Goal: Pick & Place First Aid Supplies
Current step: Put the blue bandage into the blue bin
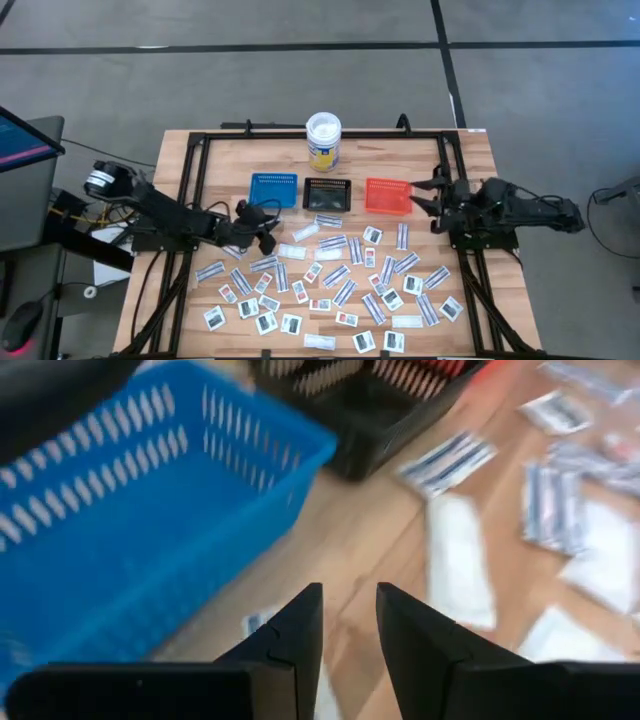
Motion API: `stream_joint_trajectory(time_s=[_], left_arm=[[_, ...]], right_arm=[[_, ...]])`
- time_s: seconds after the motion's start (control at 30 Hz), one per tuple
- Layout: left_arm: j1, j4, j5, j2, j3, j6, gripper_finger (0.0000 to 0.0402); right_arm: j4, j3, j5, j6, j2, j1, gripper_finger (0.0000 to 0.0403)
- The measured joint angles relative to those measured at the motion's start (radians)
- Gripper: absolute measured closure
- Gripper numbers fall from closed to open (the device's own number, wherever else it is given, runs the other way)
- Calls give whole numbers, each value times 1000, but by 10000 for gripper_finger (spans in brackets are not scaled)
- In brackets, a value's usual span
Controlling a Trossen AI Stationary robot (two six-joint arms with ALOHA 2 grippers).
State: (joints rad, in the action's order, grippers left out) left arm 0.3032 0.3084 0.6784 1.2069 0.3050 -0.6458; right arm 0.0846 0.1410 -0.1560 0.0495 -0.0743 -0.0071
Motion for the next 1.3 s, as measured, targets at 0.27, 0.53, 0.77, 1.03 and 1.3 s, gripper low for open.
stream_joint_trajectory(time_s=[0.27, 0.53, 0.77, 1.03, 1.3], left_arm=[[-2, -1, -24, 131, -1, -101, 304], [-2, 8, 33, 190, 1, -103, 304], [0, 11, 36, 215, 2, -89, 344], [1, 31, -15, 163, -1, 1, 392], [1, 59, 5, 94, 71, 197, 393]], right_arm=[[-13, 0, 1, -50, -156, 0, 181], [78, 0, 1, -50, -276, 0, 187], [122, 0, 0, 9, -340, -2, 199], [131, 0, -2, 2, -418, -2, 215], [154, 0, -3, -99, -540, -3, 231]])
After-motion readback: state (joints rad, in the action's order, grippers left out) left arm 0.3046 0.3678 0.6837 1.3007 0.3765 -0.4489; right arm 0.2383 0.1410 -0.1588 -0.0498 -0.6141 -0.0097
